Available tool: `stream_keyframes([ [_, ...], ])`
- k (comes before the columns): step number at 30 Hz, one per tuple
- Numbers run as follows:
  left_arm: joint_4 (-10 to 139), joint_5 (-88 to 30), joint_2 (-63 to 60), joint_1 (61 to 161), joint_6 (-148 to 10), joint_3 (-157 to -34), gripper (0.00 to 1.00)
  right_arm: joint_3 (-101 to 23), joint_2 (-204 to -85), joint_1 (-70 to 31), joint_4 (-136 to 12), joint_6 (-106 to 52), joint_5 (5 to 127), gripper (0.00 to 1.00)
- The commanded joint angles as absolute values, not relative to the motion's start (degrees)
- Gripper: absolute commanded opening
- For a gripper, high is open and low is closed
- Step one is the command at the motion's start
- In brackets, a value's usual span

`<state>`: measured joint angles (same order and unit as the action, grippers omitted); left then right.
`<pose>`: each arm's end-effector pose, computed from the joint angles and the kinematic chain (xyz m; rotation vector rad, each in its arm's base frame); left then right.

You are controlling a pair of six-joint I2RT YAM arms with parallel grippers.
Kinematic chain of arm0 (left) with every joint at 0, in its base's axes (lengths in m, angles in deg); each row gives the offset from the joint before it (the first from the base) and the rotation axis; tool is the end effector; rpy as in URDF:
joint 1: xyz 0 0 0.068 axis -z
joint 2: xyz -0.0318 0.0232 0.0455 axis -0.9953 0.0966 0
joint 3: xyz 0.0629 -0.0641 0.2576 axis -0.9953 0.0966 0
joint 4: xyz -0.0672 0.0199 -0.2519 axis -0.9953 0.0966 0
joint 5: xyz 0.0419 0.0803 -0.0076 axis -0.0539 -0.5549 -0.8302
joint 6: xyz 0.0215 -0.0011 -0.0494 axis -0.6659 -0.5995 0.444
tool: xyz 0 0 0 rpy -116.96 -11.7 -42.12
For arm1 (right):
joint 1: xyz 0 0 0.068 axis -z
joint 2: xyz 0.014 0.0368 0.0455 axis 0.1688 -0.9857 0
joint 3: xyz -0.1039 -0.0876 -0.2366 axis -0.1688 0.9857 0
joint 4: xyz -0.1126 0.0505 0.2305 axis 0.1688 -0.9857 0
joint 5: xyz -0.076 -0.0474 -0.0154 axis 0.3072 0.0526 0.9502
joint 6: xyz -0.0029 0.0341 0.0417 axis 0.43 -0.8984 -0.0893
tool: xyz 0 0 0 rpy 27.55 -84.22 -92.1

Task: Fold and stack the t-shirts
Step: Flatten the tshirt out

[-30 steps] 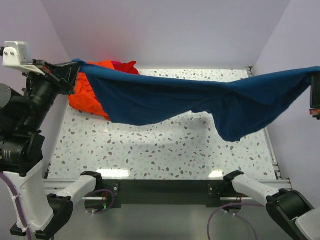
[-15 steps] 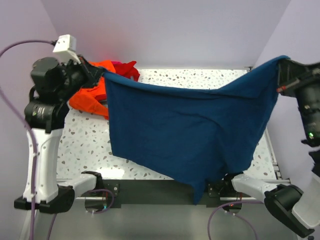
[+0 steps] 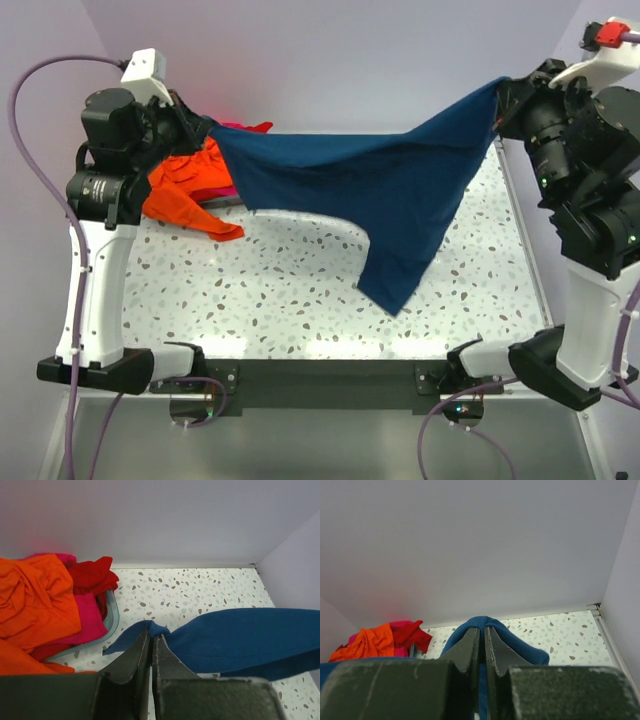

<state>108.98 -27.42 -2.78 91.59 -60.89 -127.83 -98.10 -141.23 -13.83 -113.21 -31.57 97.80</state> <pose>0.2364 -0.0357 0.5190 -0.0794 1.8068 -0.4925 0.1452 0.0471 0.6198 0.1903 1.4737 0.1798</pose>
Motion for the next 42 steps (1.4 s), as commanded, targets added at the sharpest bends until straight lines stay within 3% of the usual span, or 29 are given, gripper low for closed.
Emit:
stream_keyframes([
  [1,105.7,-26.94,-6.61,91.14,-62.68,-129.71,0.0,-101.27,-136.26,-13.75,-110.24,-30.58,97.0,0.0],
  [16,112.99,-29.49,-19.27,91.14,-62.42,-136.39,0.0,-106.44,-126.14,-13.66,-113.5,-32.52,94.45,0.0],
  [21,109.93,-28.17,-17.96,91.14,-61.02,-131.22,0.0,-104.17,-127.02,-13.66,-110.87,-29.36,98.31,0.0],
  [25,102.72,-26.94,-16.99,91.14,-59.35,-119.47,0.0,-93.22,-127.46,-13.66,-105.52,-26.28,105.32,0.0],
  [31,89.54,-24.66,-7.78,91.4,-57.24,-107.49,0.0,-78.53,-134.02,-13.66,-92.6,-21.01,111.23,0.0],
  [35,83.2,-26.41,8.96,92.54,-57.14,-110.7,0.0,-78.32,-146.21,-9.47,-87.31,-19.68,111.08,0.0],
  [36,83.54,-27.63,12.68,92.72,-57.32,-113.25,0.05,-79.28,-149.4,-7.62,-87.48,-23.43,108.97,0.0],
  [37,84.5,-29.03,16.55,92.89,-57.32,-120.06,0.17,-83.64,-152.65,-5.33,-88.61,-25.73,106.77,0.0],
  [38,85.82,-29.48,23.89,92.89,-57.58,-124.22,0.47,-87.08,-157.21,-1.14,-92.98,-28.01,104.66,0.0],
  [41,92.14,-33.7,34.3,93.51,-59.51,-139.61,0.94,-105.26,-172.95,2.15,-104.83,-32.42,99.2,0.57],
  [42,95.29,-34.75,35.73,93.86,-60.3,-142.86,1.0,-110.53,-177.08,2.07,-106.71,-32.78,98.67,0.74],
])
